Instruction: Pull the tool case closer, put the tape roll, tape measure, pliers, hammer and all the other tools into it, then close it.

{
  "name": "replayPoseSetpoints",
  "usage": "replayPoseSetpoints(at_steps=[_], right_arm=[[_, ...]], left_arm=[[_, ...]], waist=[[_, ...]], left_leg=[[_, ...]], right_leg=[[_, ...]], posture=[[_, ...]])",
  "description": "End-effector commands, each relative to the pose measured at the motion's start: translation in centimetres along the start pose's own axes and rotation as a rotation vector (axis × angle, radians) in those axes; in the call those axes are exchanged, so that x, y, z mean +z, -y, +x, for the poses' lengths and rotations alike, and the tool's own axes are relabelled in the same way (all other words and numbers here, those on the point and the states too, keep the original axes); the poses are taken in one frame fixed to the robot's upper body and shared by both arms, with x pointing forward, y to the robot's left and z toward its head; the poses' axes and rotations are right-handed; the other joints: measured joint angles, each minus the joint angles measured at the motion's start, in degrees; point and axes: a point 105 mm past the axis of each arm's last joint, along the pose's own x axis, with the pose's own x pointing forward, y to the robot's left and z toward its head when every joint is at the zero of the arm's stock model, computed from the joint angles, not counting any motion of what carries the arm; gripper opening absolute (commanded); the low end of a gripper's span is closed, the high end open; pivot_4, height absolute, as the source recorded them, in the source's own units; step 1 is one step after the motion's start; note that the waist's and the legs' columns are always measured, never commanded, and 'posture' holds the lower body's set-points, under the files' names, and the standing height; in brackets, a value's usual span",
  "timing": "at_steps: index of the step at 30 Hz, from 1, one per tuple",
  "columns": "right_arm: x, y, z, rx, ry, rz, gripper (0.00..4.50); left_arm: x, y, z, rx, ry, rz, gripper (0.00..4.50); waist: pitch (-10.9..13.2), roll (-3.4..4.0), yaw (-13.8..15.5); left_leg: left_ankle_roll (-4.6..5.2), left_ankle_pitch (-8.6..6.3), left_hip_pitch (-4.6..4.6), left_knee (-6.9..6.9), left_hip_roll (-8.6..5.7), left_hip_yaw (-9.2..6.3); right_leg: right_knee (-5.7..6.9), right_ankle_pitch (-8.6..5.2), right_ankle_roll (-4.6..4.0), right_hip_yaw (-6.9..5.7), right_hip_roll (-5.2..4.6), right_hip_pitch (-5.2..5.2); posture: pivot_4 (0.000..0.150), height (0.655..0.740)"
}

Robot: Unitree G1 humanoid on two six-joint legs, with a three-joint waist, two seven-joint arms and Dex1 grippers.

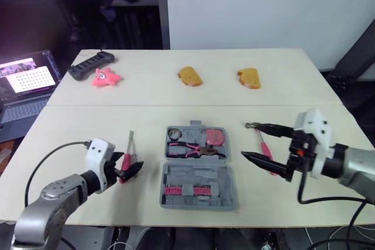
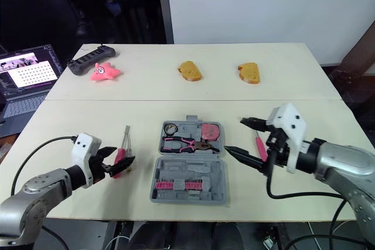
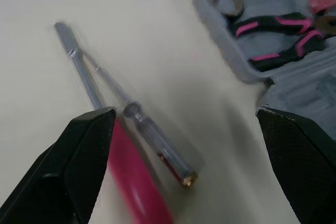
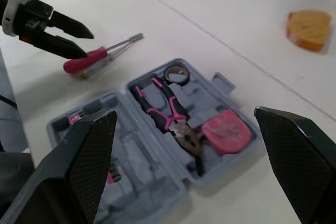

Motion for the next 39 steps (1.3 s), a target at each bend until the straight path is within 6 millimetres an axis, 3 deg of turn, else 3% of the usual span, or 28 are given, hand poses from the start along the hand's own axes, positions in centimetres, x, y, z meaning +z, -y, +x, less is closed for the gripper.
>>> replayPoseSetpoints(at_steps=[1,6,17,28,37,39], right_arm=[[0.4,-1.3,0.9,0.057,0.018,-0.007,4.42],[0.3,-1.7,0.4,0.080,0.023,0.023,4.42],[0.2,-1.7,0.4,0.096,0.004,0.013,4.42],[0.0,-1.8,0.5,0.074,-0.006,0.006,4.42],[-0.1,-1.7,0.5,0.060,-0.012,0.004,4.42],[-0.1,-1.7,0.5,0.060,-0.012,0.004,4.50]], left_arm=[[0.3,0.7,0.8,0.179,-0.060,0.016,4.48],[-1.1,3.0,2.5,0.193,-0.132,-0.044,4.48],[-2.4,2.4,4.0,0.228,-0.181,-0.093,4.48],[-2.2,2.3,5.9,0.218,-0.177,-0.085,4.48],[-2.8,2.4,6.2,0.203,-0.205,-0.065,4.48],[-2.8,2.5,6.3,0.200,-0.206,-0.064,3.97]], waist=[[0.0,-0.07,0.6],[0.0,-0.09,0.6],[0.0,-0.08,0.6],[0.0,-0.03,0.7],[-0.1,0.03,0.7],[-0.1,0.05,0.7]], left_leg=[[0.00,0.00,0.01,0.05,-0.01,0.01],[0.00,0.00,0.03,0.12,-0.02,-0.01],[0.00,0.00,0.02,0.12,-0.01,0.05],[-0.05,0.04,0.05,0.14,0.00,0.04],[-0.05,0.04,0.06,0.15,0.00,0.04],[-0.05,0.04,0.06,0.15,0.00,0.04]], right_leg=[[-0.01,0.00,0.01,0.00,0.00,0.03],[0.00,0.01,0.01,-0.01,0.03,0.10],[-0.02,0.00,0.00,-0.02,0.01,0.08],[0.00,0.00,0.00,-0.02,0.02,0.11],[0.00,0.00,0.00,-0.03,0.02,0.12],[0.00,0.00,0.00,-0.03,0.02,0.12]], posture=[[0.150,0.7400],[0.150,0.7400],[0.150,0.7400],[0.150,0.7400],[0.150,0.7400],[0.150,0.7400]])
